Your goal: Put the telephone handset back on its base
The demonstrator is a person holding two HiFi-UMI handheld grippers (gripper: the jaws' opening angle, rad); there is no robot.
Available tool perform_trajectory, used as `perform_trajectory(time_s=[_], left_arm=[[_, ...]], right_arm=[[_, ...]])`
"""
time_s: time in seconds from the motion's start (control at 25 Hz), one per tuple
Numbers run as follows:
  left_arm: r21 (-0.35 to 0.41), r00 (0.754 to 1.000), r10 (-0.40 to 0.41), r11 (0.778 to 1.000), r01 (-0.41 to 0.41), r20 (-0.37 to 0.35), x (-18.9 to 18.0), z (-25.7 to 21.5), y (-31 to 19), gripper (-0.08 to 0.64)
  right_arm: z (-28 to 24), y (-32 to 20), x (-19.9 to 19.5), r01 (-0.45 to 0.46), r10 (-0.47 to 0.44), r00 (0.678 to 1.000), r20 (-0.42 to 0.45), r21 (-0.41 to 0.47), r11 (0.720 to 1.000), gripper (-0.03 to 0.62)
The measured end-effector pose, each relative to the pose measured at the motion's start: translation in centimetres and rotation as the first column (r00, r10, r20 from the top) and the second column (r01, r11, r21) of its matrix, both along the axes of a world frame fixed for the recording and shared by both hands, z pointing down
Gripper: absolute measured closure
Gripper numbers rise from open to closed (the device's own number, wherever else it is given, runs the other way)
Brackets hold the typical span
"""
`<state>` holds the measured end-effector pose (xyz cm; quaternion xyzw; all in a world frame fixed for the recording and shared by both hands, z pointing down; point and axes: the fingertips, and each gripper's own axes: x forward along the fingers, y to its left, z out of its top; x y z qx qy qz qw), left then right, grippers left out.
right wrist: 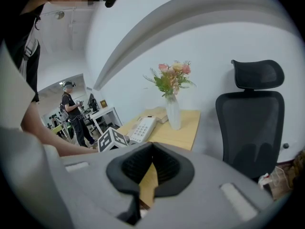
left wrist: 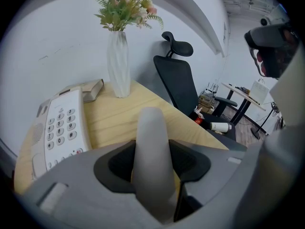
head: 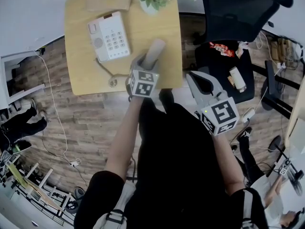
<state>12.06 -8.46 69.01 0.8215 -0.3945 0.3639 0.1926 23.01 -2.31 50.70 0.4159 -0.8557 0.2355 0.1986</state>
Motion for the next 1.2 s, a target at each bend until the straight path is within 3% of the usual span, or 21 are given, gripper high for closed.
perform_trajectory(time_s=[0.44, 0.72, 1.2], left_arm=[[-0.007, 1.0, -0.015, 1.0, 0.015, 0.017, -0.1, -0.6, 0.7, 0.339], [0.017, 0.998, -0.06, 0.998, 0.06, -0.001, -0.9, -3.4, 1.1, 0.339], [0.069, 0.974, -0.224, 0.972, 0.224, -0.014, -8.1, -8.5, 1.2, 0.339]], right_arm=[[-0.4, 0.2, 0.3, 0.023, -0.023, 1.0, 0.005, 0.009, 1.0, 0.589], [-1.5, 0.2, -0.3, 0.046, -0.047, 0.999, 0.024, 0.029, 0.998, 0.589], [-4.3, -0.7, -5.3, 0.112, -0.118, 0.99, 0.073, 0.082, 0.99, 0.589]])
